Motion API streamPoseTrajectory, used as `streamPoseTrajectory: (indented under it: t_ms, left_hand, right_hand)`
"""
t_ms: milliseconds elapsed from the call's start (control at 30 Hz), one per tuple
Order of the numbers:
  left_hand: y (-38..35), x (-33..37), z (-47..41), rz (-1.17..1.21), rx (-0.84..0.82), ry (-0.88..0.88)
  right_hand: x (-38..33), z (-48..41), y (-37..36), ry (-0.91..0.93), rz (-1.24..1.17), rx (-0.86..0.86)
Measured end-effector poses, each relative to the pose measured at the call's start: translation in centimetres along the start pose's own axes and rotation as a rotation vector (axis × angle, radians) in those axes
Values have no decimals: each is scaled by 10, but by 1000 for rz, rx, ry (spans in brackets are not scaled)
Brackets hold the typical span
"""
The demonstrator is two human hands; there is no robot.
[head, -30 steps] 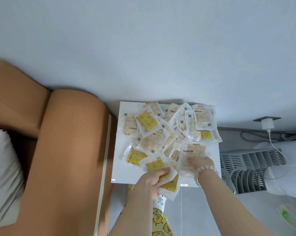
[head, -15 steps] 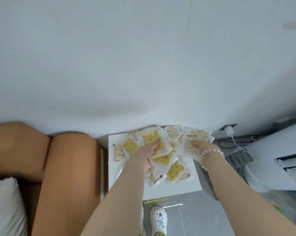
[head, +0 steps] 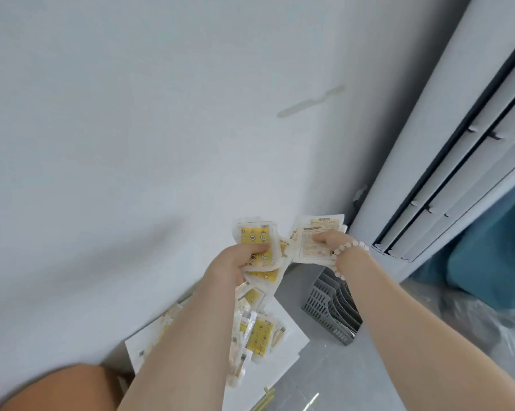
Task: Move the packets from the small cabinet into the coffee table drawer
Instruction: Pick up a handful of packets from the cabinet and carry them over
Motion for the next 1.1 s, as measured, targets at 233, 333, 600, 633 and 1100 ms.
streamPoseTrajectory:
  t_ms: [233, 333, 600, 633, 1100]
  left_hand:
    - [-59, -3, -4, -168, -169, 41]
    - [-93, -16, -2, -243, -257, 54]
    - [-177, -79, 10, -458, -423, 117]
    - [-189, -87, 14, -485, -436, 121]
    - [-373, -270, 143, -835, -723, 177]
  right_hand:
    - [48, 16, 50, -49, -1, 109]
    - [80, 36, 68, -95, -123, 163]
    - [189, 96, 111, -239, -410, 295]
    - [205, 101, 120, -248, -462, 336]
    - [451, 256, 231, -347, -950, 669]
Point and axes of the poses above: each hand's wrist, its own z-axis away from the middle knuckle, its own y-axis out of the back of the hand, x = y × z, the point moved 8 cm from there along -z, towards the middle knuckle, and after that the axes turned 10 degrees about z, right-handed, at the moved point
